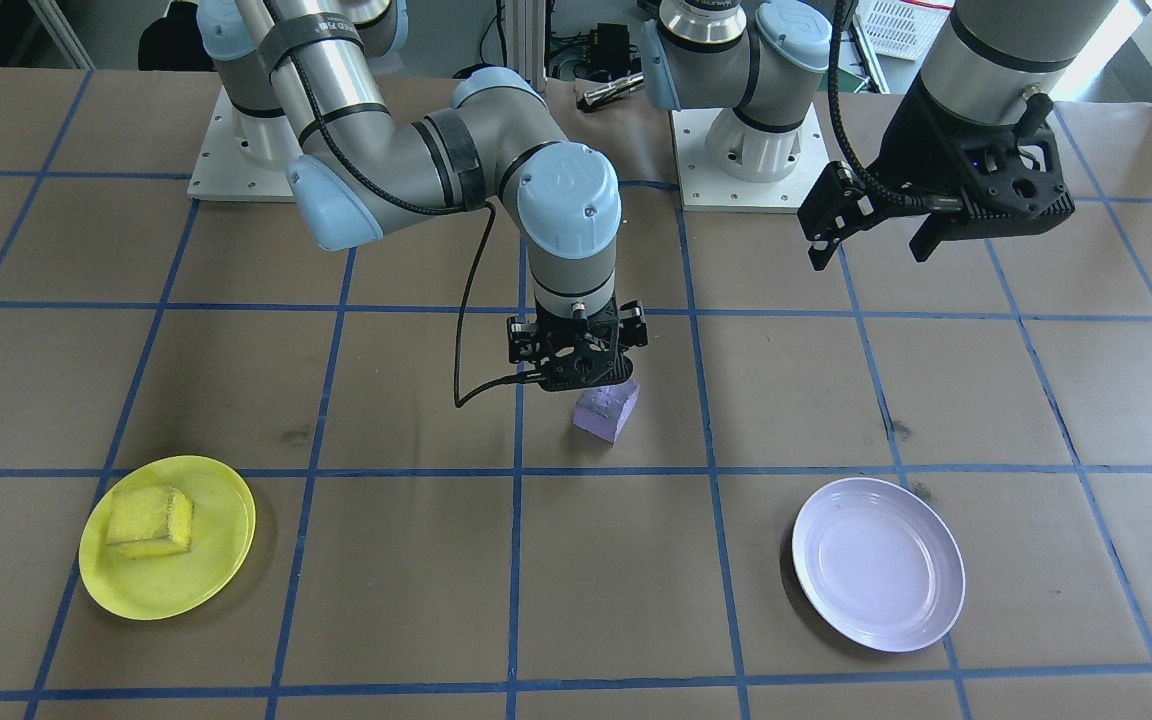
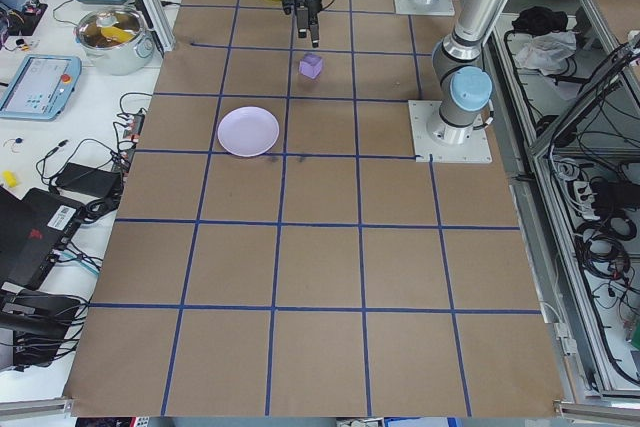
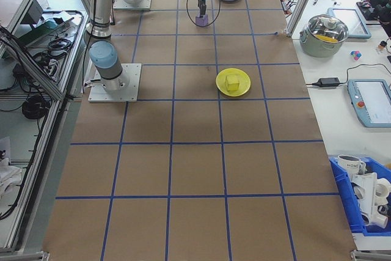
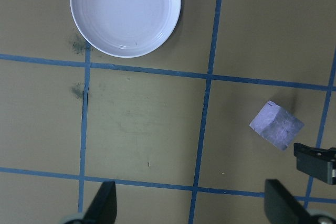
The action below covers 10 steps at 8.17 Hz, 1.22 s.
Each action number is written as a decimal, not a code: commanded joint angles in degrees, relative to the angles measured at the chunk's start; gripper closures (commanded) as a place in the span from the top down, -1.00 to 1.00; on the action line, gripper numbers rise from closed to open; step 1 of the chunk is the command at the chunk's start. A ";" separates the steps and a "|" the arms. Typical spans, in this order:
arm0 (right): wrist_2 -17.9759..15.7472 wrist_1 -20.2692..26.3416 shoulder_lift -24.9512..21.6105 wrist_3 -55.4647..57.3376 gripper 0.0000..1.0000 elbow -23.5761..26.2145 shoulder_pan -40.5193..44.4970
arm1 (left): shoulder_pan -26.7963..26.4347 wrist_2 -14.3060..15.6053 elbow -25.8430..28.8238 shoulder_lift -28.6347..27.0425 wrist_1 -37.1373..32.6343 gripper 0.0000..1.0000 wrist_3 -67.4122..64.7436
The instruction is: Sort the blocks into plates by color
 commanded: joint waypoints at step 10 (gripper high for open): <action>-9.41 22.63 -25.27 -38.55 1.00 0.60 -25.42 | -5.07 -1.10 -2.61 -1.37 4.38 1.00 19.41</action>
